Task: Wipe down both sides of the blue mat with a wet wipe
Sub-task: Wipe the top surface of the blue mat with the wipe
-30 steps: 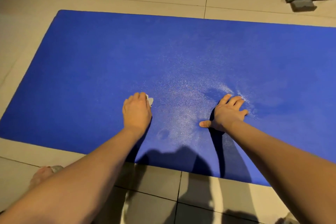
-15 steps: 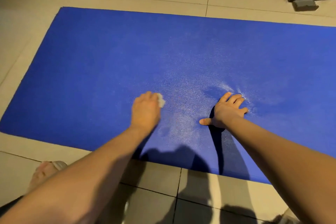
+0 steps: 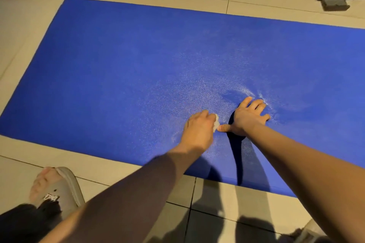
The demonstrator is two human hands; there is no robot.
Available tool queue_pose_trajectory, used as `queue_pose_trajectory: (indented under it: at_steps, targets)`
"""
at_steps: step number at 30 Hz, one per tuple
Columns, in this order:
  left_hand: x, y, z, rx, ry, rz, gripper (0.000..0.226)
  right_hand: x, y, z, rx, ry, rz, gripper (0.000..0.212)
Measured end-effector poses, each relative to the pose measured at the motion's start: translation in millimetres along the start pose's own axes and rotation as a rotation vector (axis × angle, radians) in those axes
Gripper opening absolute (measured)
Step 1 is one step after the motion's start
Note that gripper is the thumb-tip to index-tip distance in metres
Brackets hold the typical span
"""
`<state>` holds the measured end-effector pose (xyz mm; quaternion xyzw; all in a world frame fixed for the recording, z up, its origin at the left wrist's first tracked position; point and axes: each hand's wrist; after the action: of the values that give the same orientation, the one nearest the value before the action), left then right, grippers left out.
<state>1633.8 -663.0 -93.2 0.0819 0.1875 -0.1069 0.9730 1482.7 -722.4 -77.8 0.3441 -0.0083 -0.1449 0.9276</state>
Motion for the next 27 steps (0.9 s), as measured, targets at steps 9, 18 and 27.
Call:
queue_pose_trajectory:
  at_steps: [9, 18, 27]
  targets:
    - [121.0, 40.0, 32.6, -0.256, -0.052, 0.473, 0.013, 4.6, 1.3, 6.2, 0.039, -0.016, -0.031, 0.166]
    - [35.4, 27.9, -3.2, -0.243, 0.081, 0.386, 0.018, 8.7, 1.3, 6.4, 0.042, -0.007, -0.041, 0.169]
    - [17.5, 41.3, -3.1, 0.045, 0.003, -0.06, 0.012, 7.3, 3.8, 8.4, 0.044, -0.023, -0.046, 0.169]
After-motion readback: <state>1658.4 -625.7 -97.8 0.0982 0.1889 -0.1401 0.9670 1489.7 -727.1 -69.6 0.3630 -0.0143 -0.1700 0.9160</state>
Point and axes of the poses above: each hand's wrist, its own y-axis away from the middle knuckle, its own z-axis out of the back of the hand, x = y × z, and after that the axes turned 5 degrees about -y, right-handed
